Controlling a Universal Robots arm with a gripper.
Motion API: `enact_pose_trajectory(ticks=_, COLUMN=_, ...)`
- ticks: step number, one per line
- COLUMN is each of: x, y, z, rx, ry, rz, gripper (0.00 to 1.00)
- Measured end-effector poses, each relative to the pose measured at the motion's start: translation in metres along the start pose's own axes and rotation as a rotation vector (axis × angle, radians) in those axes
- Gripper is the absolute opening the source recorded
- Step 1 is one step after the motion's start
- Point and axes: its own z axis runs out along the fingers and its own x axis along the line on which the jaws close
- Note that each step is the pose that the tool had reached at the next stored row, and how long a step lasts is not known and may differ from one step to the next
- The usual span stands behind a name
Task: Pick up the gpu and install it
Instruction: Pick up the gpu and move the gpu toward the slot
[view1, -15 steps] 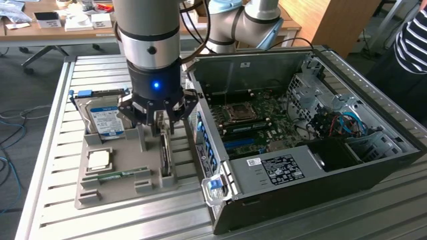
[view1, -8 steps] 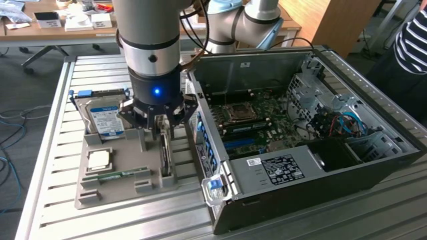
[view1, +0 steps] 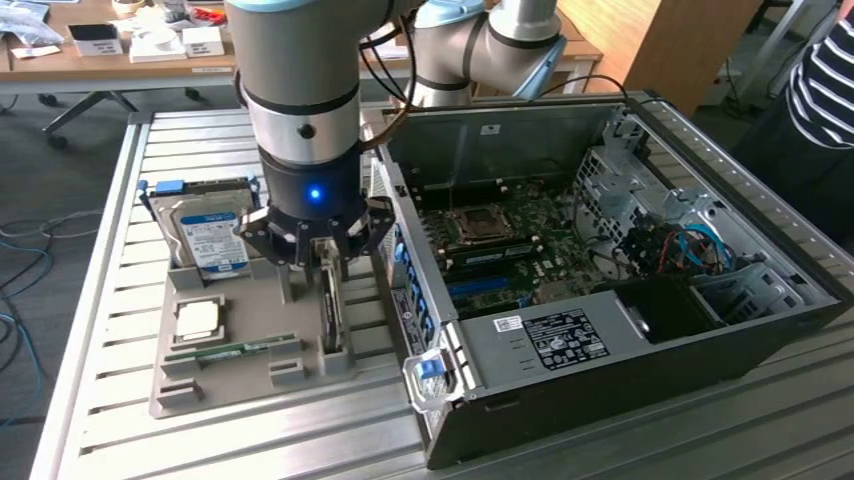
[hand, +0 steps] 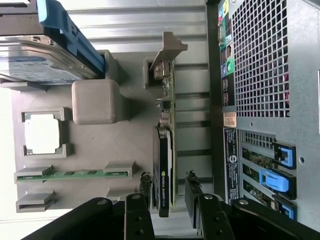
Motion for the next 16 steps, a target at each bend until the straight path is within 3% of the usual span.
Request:
enact_pose_trajectory(ticks=7, x=0.0003, y=-0.0001, z=0.0085, rx=0.0000, ry=0.0000, rz=0.000, gripper=0.42)
enact_pose_trajectory(ticks=16, x=0.0001, y=0.0000, z=0.0100, rx=-0.0002, ry=-0.0001, rz=0.000, gripper=0.42)
